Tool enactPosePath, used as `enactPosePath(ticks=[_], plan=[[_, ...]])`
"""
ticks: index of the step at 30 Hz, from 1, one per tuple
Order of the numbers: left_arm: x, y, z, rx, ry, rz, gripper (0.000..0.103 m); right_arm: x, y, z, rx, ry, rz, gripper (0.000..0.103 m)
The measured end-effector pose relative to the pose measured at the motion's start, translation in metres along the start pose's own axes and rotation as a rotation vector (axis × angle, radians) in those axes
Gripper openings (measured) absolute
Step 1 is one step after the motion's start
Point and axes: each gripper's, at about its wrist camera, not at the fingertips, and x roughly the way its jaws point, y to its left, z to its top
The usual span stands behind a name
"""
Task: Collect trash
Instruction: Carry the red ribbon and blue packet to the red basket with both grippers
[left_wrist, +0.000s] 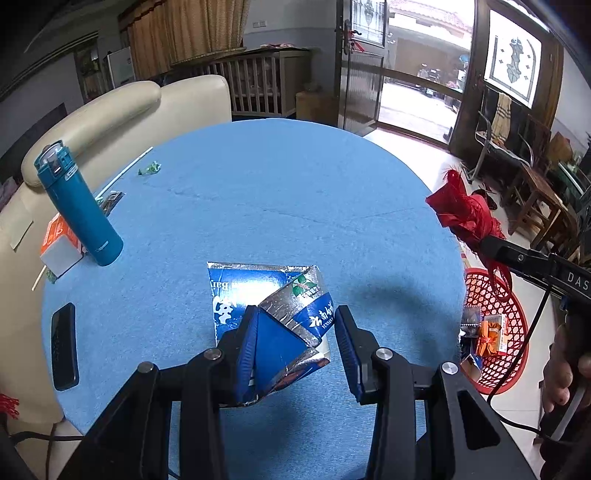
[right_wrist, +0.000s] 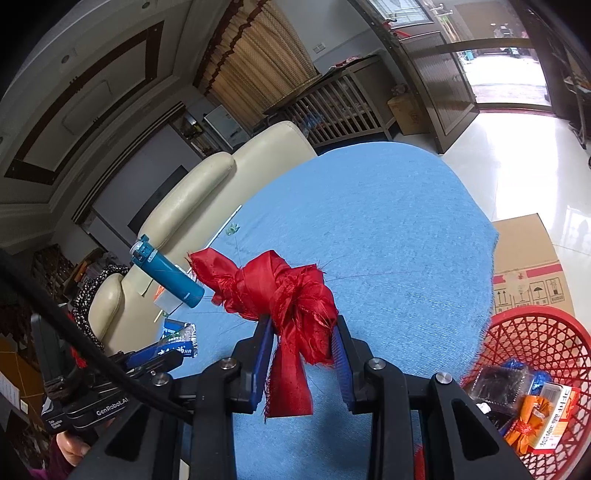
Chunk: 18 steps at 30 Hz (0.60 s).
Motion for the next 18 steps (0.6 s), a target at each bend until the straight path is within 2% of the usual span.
enactPosePath(ticks=[18], plan=[[0.009, -0.028, 0.002, 0.064, 0.020, -0.008, 0.043, -0.014, -0.024, -0.007, 0.064, -0.024, -0.016, 0.034]])
